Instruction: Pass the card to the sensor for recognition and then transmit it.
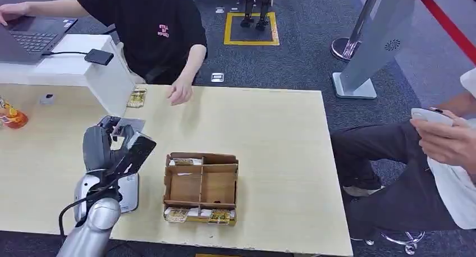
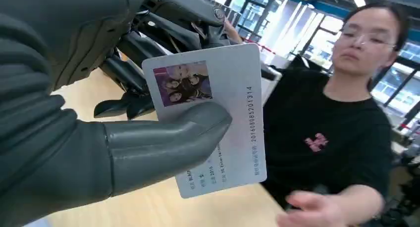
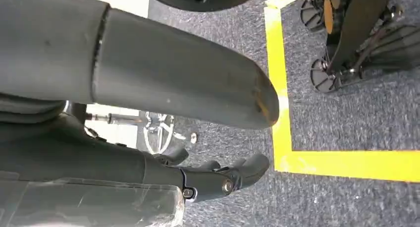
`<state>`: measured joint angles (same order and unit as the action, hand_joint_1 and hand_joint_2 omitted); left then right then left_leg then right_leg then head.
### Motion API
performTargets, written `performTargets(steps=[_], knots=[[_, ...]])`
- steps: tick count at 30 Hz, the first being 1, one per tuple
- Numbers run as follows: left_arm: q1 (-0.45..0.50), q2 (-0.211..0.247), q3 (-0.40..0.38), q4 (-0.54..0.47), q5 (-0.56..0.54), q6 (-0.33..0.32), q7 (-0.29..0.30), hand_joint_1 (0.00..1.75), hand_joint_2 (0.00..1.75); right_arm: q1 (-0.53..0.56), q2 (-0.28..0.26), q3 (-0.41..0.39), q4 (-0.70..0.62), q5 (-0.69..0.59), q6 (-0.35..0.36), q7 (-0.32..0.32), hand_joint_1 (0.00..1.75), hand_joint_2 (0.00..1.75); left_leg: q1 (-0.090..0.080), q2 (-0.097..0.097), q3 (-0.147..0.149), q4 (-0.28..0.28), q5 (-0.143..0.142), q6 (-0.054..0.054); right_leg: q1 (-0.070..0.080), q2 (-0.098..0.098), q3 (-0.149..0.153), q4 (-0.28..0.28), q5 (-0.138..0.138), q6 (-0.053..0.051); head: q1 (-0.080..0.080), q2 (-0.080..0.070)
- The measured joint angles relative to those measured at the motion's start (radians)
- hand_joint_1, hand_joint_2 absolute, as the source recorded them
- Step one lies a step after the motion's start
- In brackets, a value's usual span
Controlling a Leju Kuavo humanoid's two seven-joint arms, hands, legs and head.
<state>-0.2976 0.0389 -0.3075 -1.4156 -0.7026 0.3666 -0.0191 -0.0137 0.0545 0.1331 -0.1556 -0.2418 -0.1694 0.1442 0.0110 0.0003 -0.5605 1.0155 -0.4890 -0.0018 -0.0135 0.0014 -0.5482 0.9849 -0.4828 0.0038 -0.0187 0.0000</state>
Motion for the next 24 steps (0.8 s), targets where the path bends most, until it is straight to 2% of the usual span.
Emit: performTargets(steps=[6,16,24], knots=[[-0.104,-0.061,-0.050,0.085,0.026,0.018,-0.004,1.75,1.75,-0.008,-0.005,0.016,0.000,0.013,0.012,0.000,0.00,0.00,0.000,0.001,0.000,0.000,0.000,0.000,0.000,0.002,0.000,0.000,0.000,0.000,0.000,0.000],[-0.237,-0.135,-0.080,0.253,0.097,0.039,-0.014,1.75,1.75,-0.015,-0.015,0.041,-0.001,0.047,0.032,0.010,0.00,0.00,0.000,0.001,0.000,0.000,0.000,0.000,0.000,0.001,-0.001,0.000,0.000,0.000,0.000,0.000],[-0.365,-0.175,-0.083,0.484,0.104,0.109,-0.034,1.75,1.75,-0.021,-0.022,0.065,-0.001,0.072,0.037,0.017,0.00,0.00,0.000,0.000,-0.001,0.000,0.000,0.001,0.000,0.001,-0.001,0.000,0.000,0.000,0.000,0.000]])
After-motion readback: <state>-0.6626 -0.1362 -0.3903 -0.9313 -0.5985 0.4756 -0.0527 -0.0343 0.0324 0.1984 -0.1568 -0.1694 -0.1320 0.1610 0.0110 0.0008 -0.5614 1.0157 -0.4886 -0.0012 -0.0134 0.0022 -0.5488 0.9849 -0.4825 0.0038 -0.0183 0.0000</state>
